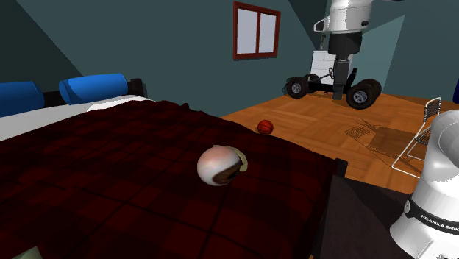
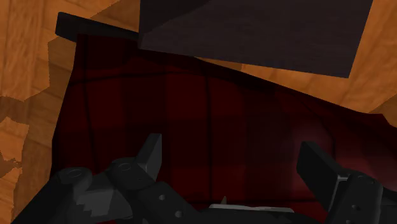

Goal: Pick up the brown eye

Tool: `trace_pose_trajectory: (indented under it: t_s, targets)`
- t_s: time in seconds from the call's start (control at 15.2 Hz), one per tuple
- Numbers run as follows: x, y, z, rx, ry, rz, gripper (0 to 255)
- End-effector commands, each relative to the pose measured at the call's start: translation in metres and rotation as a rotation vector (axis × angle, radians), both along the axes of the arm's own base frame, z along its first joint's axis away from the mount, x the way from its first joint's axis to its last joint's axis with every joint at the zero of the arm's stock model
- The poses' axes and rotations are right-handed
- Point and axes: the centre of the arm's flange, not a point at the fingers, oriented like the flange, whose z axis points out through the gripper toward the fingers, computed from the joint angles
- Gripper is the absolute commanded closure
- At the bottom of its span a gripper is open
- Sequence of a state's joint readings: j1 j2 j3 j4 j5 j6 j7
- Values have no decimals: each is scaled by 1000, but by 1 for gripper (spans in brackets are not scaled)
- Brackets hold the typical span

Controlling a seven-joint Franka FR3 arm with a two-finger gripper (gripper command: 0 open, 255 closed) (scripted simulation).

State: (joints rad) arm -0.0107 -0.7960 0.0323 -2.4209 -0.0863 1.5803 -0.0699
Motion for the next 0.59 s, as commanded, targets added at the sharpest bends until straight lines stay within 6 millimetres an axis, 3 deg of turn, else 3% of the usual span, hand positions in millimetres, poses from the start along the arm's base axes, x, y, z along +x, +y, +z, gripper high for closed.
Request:
trace_pose_trajectory:
  t_s: [0.0, 0.53]
  targets:
    - [0, 0, 0, 0, 0, 0, 0]
    - [87, 7, -56, 65, -8, -133, 0]
